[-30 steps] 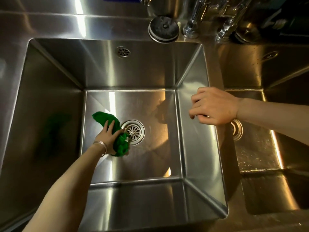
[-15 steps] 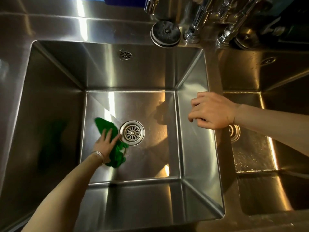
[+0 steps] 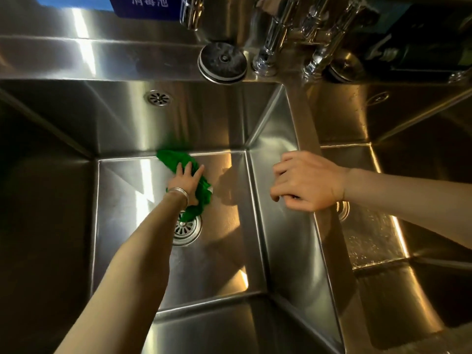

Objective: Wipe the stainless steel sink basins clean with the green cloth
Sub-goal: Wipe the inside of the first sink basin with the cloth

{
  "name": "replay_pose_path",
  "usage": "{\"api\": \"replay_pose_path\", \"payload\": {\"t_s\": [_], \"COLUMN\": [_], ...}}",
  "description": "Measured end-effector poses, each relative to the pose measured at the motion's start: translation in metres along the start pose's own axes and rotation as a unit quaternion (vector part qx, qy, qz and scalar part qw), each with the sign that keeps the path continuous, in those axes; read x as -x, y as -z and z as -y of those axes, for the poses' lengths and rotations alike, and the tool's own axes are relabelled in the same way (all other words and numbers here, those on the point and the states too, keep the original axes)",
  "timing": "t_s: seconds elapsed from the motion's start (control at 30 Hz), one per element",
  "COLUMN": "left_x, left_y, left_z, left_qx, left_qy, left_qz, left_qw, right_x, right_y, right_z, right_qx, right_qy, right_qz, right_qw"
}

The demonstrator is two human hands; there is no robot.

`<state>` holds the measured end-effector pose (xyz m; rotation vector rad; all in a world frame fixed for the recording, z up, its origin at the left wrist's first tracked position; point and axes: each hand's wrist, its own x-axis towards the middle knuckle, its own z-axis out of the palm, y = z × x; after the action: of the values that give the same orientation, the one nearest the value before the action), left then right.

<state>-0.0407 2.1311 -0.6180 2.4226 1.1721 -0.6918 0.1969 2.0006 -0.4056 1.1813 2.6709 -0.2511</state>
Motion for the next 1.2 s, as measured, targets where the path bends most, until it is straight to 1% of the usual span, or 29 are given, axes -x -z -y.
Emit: {"api": "replay_pose_path", "payload": {"t_s": [0.2,0.33,0.43,0.53,0.57,0.6,0.63,0.67,0.73,0.8,0.83,0.87,0.93,0.97,1.07,1.13,1.2], "left_x": [-0.034,-0.009,0.036,0.084,0.096,0.104,0.108,0.107,0.103,0.103,0.104,0.104,0.113,0.119,0.143,0.162,0.182], "left_y": [0.017,0.000,-0.027,-0.057,-0.064,-0.069,-0.069,-0.065,-0.059,-0.055,-0.053,-0.058,-0.057,-0.058,-0.061,-0.064,-0.067], "left_z": [-0.072,-0.111,-0.119,-0.116,-0.110,-0.099,-0.084,-0.068,-0.034,-0.006,0.003,0.012,0.020,0.021,0.029,0.045,0.068], "left_qx": [-0.061,-0.108,-0.144,-0.196,-0.204,-0.193,-0.194,-0.206,-0.209,-0.178,-0.176,-0.178,-0.178,-0.169,-0.092,-0.070,-0.085], "left_qy": [-0.087,-0.166,-0.255,-0.357,-0.380,-0.399,-0.400,-0.373,-0.293,-0.207,-0.171,-0.153,-0.113,-0.095,-0.021,0.054,0.113], "left_qz": [0.022,0.035,0.061,0.117,0.124,0.104,0.077,0.048,0.039,0.045,0.052,0.040,0.081,0.082,0.075,0.114,0.180], "left_qw": [0.994,0.979,0.954,0.905,0.894,0.890,0.892,0.903,0.932,0.961,0.968,0.971,0.974,0.978,0.993,0.990,0.974], "right_x": [-0.001,0.001,0.001,0.000,0.000,0.001,0.001,0.001,0.000,0.000,-0.001,-0.001,-0.001,-0.001,-0.001,-0.001,-0.001], "right_y": [0.001,0.001,0.001,0.007,0.008,0.007,0.005,0.004,0.005,0.007,0.007,0.006,0.006,0.006,0.010,0.011,0.010], "right_z": [0.000,-0.005,-0.003,-0.002,-0.002,-0.001,0.000,0.000,-0.002,-0.003,-0.003,-0.002,-0.001,0.000,0.002,0.002,0.002], "right_qx": [-0.017,-0.025,-0.015,-0.010,-0.011,-0.014,-0.015,-0.010,0.000,0.005,0.011,0.016,0.020,0.024,0.033,0.047,0.054], "right_qy": [0.005,0.007,0.005,0.006,0.007,0.007,0.005,0.003,0.006,0.014,0.013,0.010,0.004,0.001,-0.003,-0.005,-0.002], "right_qz": [-0.007,-0.026,-0.028,-0.034,-0.034,-0.031,-0.028,-0.029,-0.015,-0.020,-0.024,-0.020,0.006,0.016,0.018,0.019,0.013], "right_qw": [1.000,0.999,0.999,0.999,0.999,0.999,0.999,1.000,1.000,1.000,1.000,1.000,1.000,1.000,0.999,0.999,0.998]}}
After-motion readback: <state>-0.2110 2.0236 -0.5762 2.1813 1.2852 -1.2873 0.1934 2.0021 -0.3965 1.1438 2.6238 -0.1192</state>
